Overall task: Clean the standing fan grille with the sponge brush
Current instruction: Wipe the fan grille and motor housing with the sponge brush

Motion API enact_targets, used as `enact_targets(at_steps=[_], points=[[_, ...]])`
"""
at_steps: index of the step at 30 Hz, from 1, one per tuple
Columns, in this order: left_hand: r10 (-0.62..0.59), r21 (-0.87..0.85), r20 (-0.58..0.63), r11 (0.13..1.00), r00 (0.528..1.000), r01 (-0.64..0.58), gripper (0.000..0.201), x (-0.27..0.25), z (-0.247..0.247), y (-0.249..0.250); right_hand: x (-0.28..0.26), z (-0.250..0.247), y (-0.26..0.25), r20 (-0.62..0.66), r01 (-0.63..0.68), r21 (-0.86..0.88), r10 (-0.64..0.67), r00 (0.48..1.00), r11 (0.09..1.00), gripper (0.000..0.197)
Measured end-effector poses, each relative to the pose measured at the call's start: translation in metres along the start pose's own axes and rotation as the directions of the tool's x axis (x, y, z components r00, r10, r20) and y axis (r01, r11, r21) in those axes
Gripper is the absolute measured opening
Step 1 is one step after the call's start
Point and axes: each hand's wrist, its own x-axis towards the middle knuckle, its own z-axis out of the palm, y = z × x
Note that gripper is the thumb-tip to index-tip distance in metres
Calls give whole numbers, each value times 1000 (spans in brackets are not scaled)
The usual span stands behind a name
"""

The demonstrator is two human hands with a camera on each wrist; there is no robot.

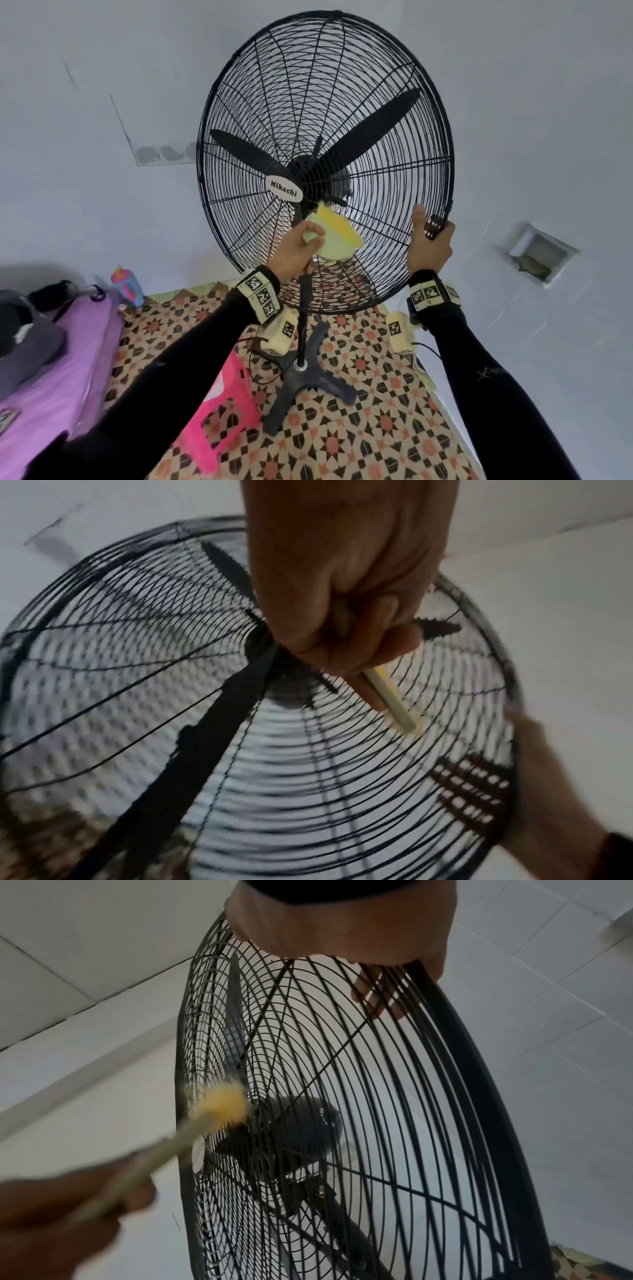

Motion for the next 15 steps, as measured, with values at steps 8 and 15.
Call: enact_targets(at_steps=[8,15], points=[[-1,65,10,998,1000,1,14,-5,0,1,-8,-1,-6,1,6,2,-6,1000,1000,66],[-127,108,-67,985,990,133,5,-26,22,-26,-10,-8,-6,52,2,27,-3,999,1000,71]])
